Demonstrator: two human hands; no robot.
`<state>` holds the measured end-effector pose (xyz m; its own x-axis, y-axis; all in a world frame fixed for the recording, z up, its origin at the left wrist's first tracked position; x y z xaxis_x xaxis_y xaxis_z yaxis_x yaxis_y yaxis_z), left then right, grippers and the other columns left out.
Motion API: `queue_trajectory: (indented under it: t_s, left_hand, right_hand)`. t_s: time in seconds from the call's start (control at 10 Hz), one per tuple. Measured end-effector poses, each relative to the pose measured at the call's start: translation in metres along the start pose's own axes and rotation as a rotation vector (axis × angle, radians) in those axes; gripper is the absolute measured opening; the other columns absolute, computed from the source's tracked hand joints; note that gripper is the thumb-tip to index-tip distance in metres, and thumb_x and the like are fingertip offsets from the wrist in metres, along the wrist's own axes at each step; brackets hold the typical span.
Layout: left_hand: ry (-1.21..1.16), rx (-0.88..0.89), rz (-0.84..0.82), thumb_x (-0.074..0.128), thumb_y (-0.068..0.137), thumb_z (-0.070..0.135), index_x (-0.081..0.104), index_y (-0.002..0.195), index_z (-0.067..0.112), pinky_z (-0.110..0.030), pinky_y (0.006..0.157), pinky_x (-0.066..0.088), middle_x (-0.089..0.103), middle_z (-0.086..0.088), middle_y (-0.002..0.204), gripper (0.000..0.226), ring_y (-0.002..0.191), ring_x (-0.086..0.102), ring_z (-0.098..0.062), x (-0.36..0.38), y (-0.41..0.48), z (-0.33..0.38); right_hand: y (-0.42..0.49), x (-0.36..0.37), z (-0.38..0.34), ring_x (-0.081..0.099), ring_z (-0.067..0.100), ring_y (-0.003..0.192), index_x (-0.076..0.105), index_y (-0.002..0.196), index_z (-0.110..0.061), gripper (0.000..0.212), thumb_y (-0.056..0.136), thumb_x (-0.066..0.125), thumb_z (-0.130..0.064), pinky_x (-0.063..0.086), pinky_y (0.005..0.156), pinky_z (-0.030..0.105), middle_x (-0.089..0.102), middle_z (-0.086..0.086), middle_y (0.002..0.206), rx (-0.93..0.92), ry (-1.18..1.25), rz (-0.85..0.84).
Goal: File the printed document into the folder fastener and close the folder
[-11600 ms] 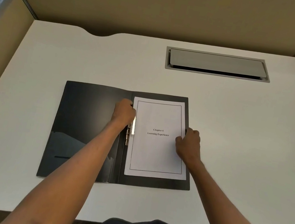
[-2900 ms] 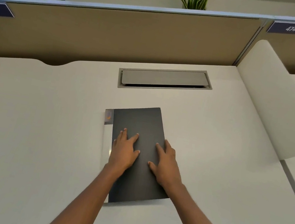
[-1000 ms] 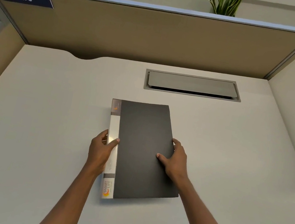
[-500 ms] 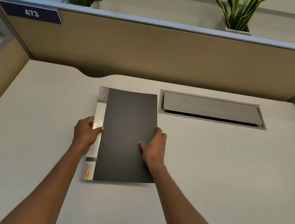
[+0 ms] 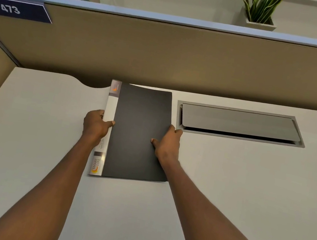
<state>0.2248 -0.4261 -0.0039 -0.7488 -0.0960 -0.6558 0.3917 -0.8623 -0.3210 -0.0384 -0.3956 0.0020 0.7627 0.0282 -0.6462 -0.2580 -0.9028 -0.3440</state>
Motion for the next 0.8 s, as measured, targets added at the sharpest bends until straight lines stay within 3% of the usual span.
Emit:
queue_trajectory:
  t_s: [0.3, 0.5, 0.6, 0.8]
  left_hand:
    - [0.170, 0.041, 0.030, 0.075, 0.094, 0.031, 0.063, 0.129, -0.002, -0.052, 0.103, 0.056, 0.064, -0.022, 0.135, 0.049, 0.119, 0.065, -0.043, -0.002, -0.006, 0.003]
    - [0.306, 0.134, 0.120, 0.060, 0.103, 0.035, 0.041, 0.155, 0.003, -0.049, 0.119, 0.039, 0.042, -0.021, 0.158, 0.063, 0.147, 0.040, -0.039, -0.001, -0.049, 0.008]
    - [0.381, 0.212, 0.122, 0.051, 0.107, 0.035, 0.030, 0.161, 0.004, -0.047, 0.130, 0.020, 0.024, -0.017, 0.171, 0.066, 0.159, 0.021, -0.035, 0.006, -0.077, 0.006]
    - [0.499, 0.326, 0.127, 0.042, 0.109, 0.037, 0.024, 0.163, 0.005, -0.052, 0.131, 0.009, 0.017, -0.015, 0.173, 0.066, 0.162, 0.011, -0.032, 0.032, -0.150, -0.003]
  right_hand:
    - [-0.006, 0.001, -0.008, 0.046, 0.031, 0.124, 0.050, 0.128, -0.007, 0.054, 0.090, 0.074, -0.035, 0.047, 0.106, 0.038, 0.046, 0.017, 0.133, -0.096, -0.393, 0.075]
    - [-0.033, -0.006, -0.013, 0.047, 0.029, 0.128, 0.039, 0.145, -0.004, 0.060, 0.100, 0.055, -0.041, 0.044, 0.107, 0.038, 0.047, 0.013, 0.140, -0.270, -0.513, 0.111]
    - [-0.053, -0.012, -0.007, 0.044, 0.030, 0.134, 0.031, 0.153, -0.003, 0.062, 0.103, 0.047, -0.037, 0.039, 0.114, 0.038, 0.043, 0.013, 0.148, -0.344, -0.531, 0.090]
    - [-0.104, -0.019, 0.037, 0.023, 0.030, 0.154, 0.018, 0.159, -0.004, 0.063, 0.107, 0.034, -0.034, 0.020, 0.127, 0.042, 0.021, 0.014, 0.167, -0.486, -0.590, -0.002]
Point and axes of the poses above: each hand's wrist, its own y-axis towards the middle knuckle, its own x-axis out of the palm, z = x × y, the point moved 6 cm from there along y, towards the middle knuckle
